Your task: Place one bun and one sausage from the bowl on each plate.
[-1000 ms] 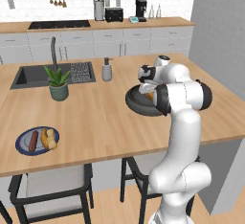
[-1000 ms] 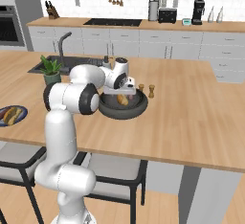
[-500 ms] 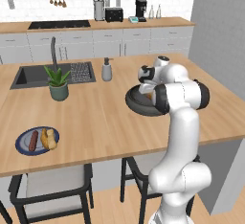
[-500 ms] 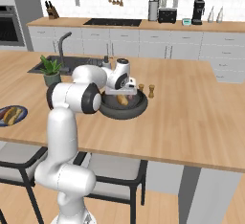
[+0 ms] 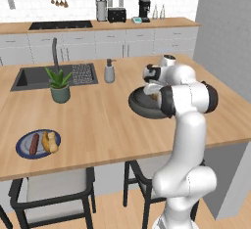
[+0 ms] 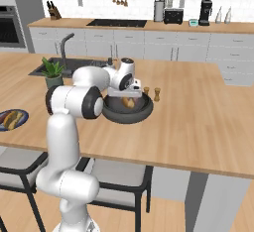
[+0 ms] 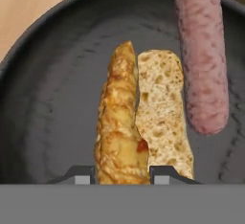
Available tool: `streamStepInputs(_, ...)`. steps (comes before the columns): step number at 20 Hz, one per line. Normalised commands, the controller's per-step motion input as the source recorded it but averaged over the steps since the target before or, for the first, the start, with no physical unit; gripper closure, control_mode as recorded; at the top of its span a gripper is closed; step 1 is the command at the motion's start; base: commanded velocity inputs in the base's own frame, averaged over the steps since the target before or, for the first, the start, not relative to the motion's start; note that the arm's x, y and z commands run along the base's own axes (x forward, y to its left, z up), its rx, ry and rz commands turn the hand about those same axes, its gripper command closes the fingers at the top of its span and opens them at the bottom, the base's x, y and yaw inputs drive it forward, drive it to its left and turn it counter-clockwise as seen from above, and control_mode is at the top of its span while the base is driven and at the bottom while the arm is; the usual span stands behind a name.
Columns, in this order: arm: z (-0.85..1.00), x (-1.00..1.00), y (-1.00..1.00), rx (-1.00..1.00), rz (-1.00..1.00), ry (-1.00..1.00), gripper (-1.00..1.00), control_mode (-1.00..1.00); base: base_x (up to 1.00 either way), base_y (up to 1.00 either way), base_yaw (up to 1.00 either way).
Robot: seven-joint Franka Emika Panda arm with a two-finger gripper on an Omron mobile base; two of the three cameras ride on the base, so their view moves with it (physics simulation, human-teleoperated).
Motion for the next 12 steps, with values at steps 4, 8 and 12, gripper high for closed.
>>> streamStepInputs(4, 0.51, -0.71, 0.09, 0.00, 0.00, 0.00, 1.00, -1.00, 0.00, 0.00, 0.00)
streamStepInputs(8, 0.49, -0.71, 0.31, 0.00, -0.03, 0.00, 1.00, -1.00, 0.00, 0.00, 0.00)
streamStepInputs(12, 0.42, -0.83, 0.44, 0.00, -0.16, 0.00, 1.00, -1.00, 0.00, 0.00, 0.00)
